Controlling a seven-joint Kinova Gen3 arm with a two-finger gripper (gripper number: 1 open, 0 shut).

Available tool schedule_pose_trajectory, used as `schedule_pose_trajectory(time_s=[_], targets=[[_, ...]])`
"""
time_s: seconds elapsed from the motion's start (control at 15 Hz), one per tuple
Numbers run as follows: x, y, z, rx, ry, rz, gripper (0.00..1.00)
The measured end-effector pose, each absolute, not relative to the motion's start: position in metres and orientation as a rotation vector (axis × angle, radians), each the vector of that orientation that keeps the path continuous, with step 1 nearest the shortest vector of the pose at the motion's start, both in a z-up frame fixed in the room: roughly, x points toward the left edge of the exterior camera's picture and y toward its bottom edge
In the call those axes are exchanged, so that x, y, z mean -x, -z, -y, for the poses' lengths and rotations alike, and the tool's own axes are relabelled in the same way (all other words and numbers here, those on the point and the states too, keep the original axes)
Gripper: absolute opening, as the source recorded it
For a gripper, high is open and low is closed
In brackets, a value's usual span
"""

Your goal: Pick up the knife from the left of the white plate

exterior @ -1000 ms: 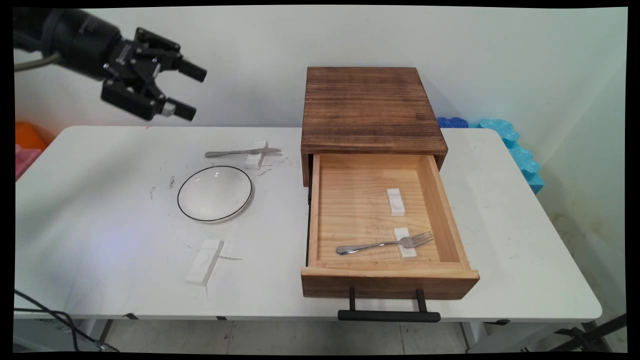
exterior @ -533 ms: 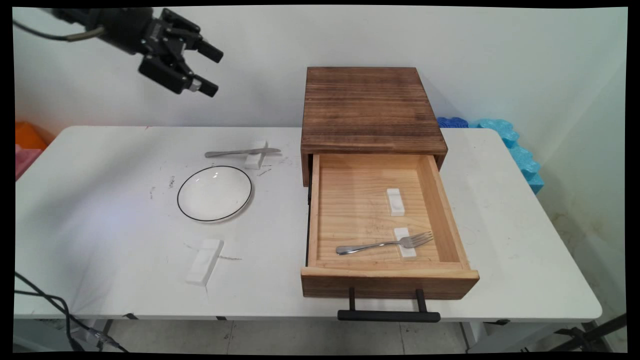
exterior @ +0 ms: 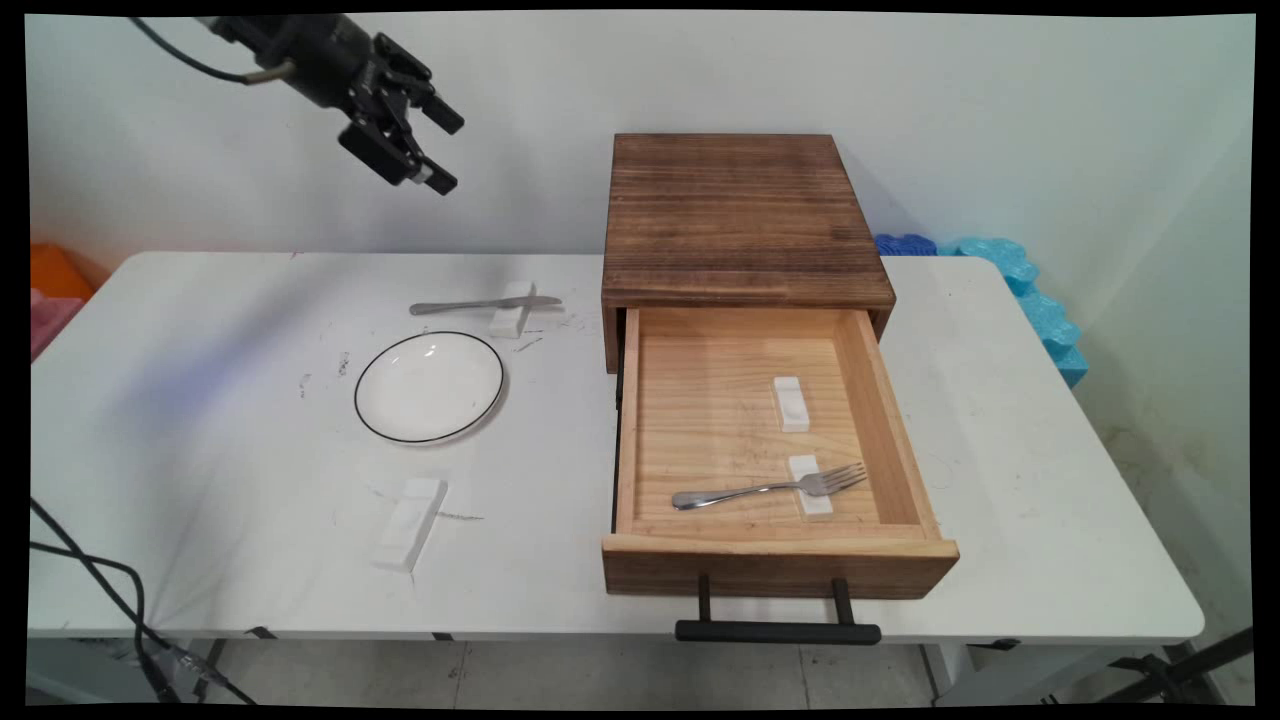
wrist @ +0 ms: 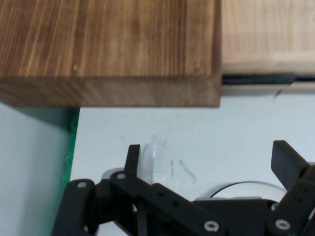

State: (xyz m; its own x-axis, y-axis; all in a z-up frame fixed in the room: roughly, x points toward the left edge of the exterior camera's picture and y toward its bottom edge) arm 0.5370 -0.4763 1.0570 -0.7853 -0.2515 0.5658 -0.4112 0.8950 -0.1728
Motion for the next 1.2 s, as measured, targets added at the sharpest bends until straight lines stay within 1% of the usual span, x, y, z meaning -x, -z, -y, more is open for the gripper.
schedule_pose_trajectory(time_s=[0.53, 1.2], targets=[[-0.537, -1.002, 0.544, -0.466, -0.348, 2.68, 1.0], [-0.541, -0.926, 0.591, -0.472, -0.267, 2.811, 1.0]])
